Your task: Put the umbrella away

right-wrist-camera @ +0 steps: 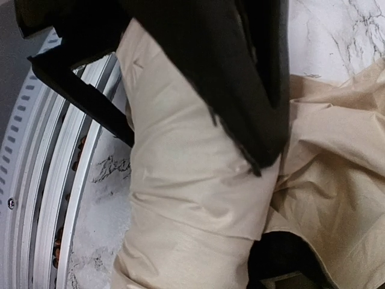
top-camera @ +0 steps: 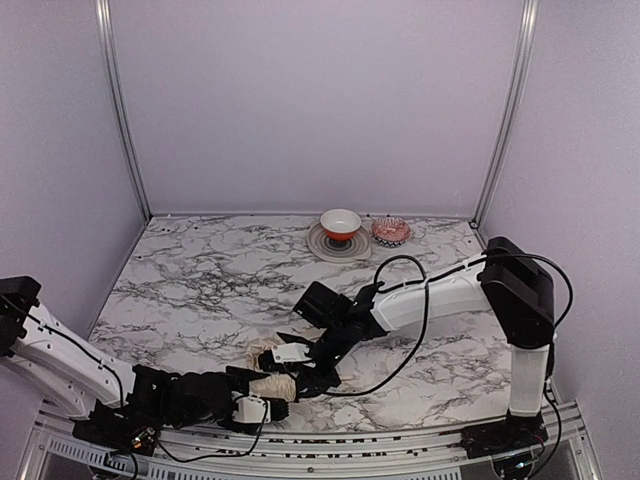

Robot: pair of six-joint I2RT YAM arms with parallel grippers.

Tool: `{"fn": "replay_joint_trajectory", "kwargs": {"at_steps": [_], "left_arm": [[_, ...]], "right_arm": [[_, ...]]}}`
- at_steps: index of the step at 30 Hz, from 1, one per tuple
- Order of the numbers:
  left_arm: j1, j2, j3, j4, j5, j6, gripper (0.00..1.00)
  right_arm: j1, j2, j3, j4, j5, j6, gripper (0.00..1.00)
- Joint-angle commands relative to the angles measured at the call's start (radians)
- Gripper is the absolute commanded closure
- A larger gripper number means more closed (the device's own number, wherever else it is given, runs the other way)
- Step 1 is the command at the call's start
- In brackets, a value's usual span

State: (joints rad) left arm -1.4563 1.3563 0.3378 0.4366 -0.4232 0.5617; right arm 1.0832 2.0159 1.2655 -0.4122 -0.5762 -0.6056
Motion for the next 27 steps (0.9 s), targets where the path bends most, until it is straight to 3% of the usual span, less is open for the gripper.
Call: {"fn": "replay_joint_trajectory", "kwargs": {"at_steps": [1, 7, 8, 10, 13, 18, 27], "left_arm": [[0.031, 0.132, 0.058, -0.065, -0.036, 0.013, 0.37], [0.069, 0.271, 0.207, -0.265, 0.001, -0.018, 0.81], [0.073, 0.28, 0.218, -0.287, 0.028, -0.019, 0.87], [0.079, 0.287, 0.23, -0.303, 0.071, -0.016, 0.95], [0.11, 0.296, 0.265, -0.368, 0.18, -0.028, 0.98], [0.168, 0.327, 0.34, -0.486, 0.354, -0.06, 1.0], [0.243, 0.409, 0.471, -0.636, 0.529, -0.08, 1.0]], "right_arm": [[-0.003, 0.104, -0.059, -0.212, -0.012, -0.012, 1.0], [-0.016, 0.05, -0.059, -0.208, -0.019, -0.012, 1.0], [-0.021, 0.034, -0.065, -0.2, -0.017, -0.005, 0.97], [-0.041, -0.005, -0.087, -0.16, -0.008, 0.027, 0.81], [-0.087, -0.076, -0.116, -0.099, 0.004, 0.086, 0.55], [-0.142, -0.263, -0.198, 0.024, 0.073, 0.165, 0.41], [-0.16, -0.596, -0.366, 0.12, 0.171, 0.162, 0.39]]}}
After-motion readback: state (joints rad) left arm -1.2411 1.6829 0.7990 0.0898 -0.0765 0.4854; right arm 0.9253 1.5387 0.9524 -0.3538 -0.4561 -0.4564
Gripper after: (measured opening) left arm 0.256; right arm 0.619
